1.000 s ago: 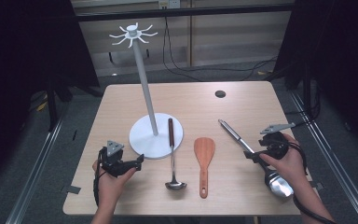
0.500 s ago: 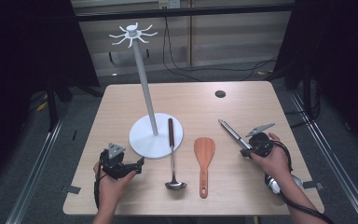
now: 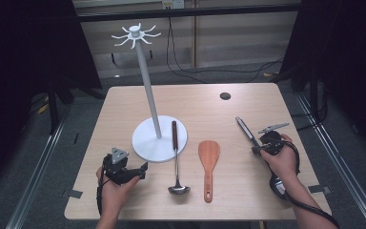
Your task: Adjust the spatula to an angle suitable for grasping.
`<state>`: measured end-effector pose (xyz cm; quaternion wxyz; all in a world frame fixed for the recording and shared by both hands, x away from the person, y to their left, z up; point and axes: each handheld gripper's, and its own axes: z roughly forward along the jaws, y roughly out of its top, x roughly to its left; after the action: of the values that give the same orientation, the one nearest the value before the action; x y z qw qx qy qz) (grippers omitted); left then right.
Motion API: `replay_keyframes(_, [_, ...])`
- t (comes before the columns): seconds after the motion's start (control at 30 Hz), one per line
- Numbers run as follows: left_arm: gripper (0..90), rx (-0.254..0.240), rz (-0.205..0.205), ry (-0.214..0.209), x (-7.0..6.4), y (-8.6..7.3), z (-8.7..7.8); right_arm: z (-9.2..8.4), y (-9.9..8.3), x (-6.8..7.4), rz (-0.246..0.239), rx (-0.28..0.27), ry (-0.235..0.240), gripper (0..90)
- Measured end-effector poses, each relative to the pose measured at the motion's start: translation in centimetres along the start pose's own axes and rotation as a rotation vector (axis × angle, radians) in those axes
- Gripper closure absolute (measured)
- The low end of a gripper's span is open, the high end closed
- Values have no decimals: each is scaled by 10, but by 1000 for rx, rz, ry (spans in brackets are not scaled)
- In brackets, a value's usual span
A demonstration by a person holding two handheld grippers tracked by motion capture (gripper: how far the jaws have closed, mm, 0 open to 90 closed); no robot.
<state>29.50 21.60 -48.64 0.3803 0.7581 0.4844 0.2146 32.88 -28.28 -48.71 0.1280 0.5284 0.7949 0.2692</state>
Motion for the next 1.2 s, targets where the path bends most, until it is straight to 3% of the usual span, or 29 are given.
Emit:
replay_keyframes(0.03, [71, -1, -3, -2, 0, 0, 0, -3, -1, -4, 29, -19, 34, 900])
replay_keyframes(0.1, [71, 0, -5, -3, 0, 0, 0, -6, 0, -5, 39, -37, 44, 900])
replay_keyframes(0.13, [71, -1, -3, -4, 0, 0, 0, -11, 1, -5, 49, -51, 34, 864])
replay_keyframes(0.17, [71, 4, 0, -3, 0, 0, 0, -21, 4, -7, 61, -88, 17, 751])
replay_keyframes(0.2, [71, 4, 0, -3, 0, 0, 0, -21, 4, -7, 61, -88, 17, 751])
replay_keyframes(0.23, [71, 2, 2, -4, 0, 0, 1, -24, 5, -7, 70, -98, 4, 713])
replay_keyframes(0.27, [71, 1, 1, -3, -1, 0, 1, -27, 5, -8, 67, -92, -45, 667])
replay_keyframes(0.33, [71, 2, 2, -7, -2, 1, 1, -27, 4, -8, 71, -77, -92, 602])
replay_keyframes(0.4, [71, -1, 3, -8, -3, 1, 1, -24, 3, -7, 73, -67, -104, 566])
replay_keyframes(0.43, [72, -3, 0, -7, -3, 1, 1, -19, 3, -6, 67, -39, -141, 518])
replay_keyframes(0.6, [73, -1, 5, -7, -3, 1, 1, -9, 1, -5, 66, 24, -166, 515])
replay_keyframes(0.67, [73, 1, 5, -6, -3, 0, 0, -7, 0, -6, 68, 29, -159, 516])
replay_keyframes(0.7, [74, 4, 6, -7, -2, 0, 0, -3, -1, -8, 93, 33, -134, 576])
replay_keyframes(0.77, [74, -1, 4, -7, -2, -1, -1, -2, -1, -9, 95, 31, -141, 570])
replay_keyframes(0.97, [76, 10, 11, 7, -2, -3, -1, 0, 2, -5, 89, 33, -144, 728])
replay_keyframes(1.1, [77, 12, 14, 4, -4, -4, -1, 0, 3, -4, 115, 35, -149, 752])
replay_keyframes(1.2, [78, 10, 10, -7, -8, -4, 0, 1, 1, -6, 135, -6, -112, 759])
